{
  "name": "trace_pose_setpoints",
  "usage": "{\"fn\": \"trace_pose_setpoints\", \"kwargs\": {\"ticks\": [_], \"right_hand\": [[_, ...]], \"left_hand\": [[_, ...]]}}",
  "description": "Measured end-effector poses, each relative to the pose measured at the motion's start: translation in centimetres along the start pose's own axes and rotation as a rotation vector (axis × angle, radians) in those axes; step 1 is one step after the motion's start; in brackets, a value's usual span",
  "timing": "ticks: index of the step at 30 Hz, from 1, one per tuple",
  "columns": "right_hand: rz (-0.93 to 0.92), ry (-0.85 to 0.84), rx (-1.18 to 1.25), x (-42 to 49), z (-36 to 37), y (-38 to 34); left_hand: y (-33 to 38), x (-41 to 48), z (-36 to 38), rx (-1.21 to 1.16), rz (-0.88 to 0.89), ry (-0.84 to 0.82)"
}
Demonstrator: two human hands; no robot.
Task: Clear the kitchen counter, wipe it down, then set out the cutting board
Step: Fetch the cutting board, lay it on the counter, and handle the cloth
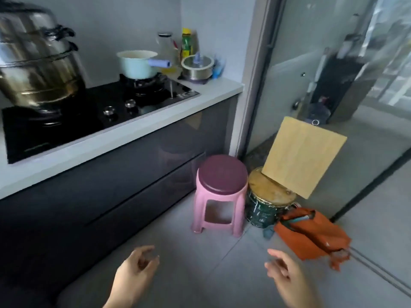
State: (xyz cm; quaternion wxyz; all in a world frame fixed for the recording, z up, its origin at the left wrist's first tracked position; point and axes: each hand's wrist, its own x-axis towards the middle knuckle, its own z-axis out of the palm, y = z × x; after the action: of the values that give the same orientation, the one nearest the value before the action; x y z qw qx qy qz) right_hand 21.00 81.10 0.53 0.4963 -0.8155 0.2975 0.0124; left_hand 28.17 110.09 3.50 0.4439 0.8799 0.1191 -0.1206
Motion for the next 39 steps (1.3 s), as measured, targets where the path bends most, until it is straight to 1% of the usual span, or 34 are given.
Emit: {"fn": "trace_pose_setpoints", "kwargs": {"ticks": [3, 6, 11, 14, 17, 21, 24, 27, 28, 30, 33, 35, 37, 39], "right_hand": [[0.129, 0.150, -0.007, 2.4, -8.0, 4.8], [0.235, 0.206, 0.004, 5.0, -13.8, 7.4], [0.212, 0.186, -0.106, 11.5, -18.0, 7.4], [0.186, 0.166, -0.146, 16.6, -19.4, 6.4], [0.169, 0.148, -0.168, 22.1, -21.1, 5.2], [0.208, 0.137, -0.273, 29.3, -24.9, 2.5], [0.179, 0.153, -0.384, 35.4, -28.4, 0.4], [0.152, 0.109, -0.545, 41.9, -31.3, -0.7], [0.118, 0.101, -0.634, 44.1, -32.1, -0.8], [0.022, 0.126, -0.724, 48.7, -33.4, -1.0], [-0.150, 0.145, -0.852, 55.6, -34.5, -1.0], [-0.225, 0.105, -0.950, 59.4, -34.4, -0.9], [-0.219, 0.019, -0.999, 62.0, -33.7, -0.5], [-0.209, -0.018, -1.085, 63.4, -32.9, 0.0]], "left_hand": [[5.2, 0.7, 8.1, 0.028, -0.012, -0.159], [10.6, 1.2, 14.9, 0.064, 0.066, -0.260], [17.5, 4.6, 21.2, 0.050, 0.103, -0.320], [20.5, 8.6, 24.2, 0.081, 0.098, -0.347], [23.7, 13.0, 27.5, 0.078, 0.109, -0.414], [28.6, 18.5, 31.3, 0.085, 0.123, -0.468], [32.3, 22.0, 34.0, 0.087, 0.166, -0.479], [34.9, 24.3, 36.4, 0.079, 0.152, -0.467], [35.6, 24.6, 37.1, 0.078, 0.136, -0.462], [36.5, 24.9, 38.5, 0.080, 0.104, -0.436], [37.0, 24.2, 40.3, 0.079, 0.005, -0.347], [36.9, 23.0, 41.1, 0.052, -0.079, -0.280], [36.5, 21.4, 41.8, 0.050, -0.162, -0.230], [36.3, 19.9, 42.2, 0.061, -0.231, -0.195]]}}
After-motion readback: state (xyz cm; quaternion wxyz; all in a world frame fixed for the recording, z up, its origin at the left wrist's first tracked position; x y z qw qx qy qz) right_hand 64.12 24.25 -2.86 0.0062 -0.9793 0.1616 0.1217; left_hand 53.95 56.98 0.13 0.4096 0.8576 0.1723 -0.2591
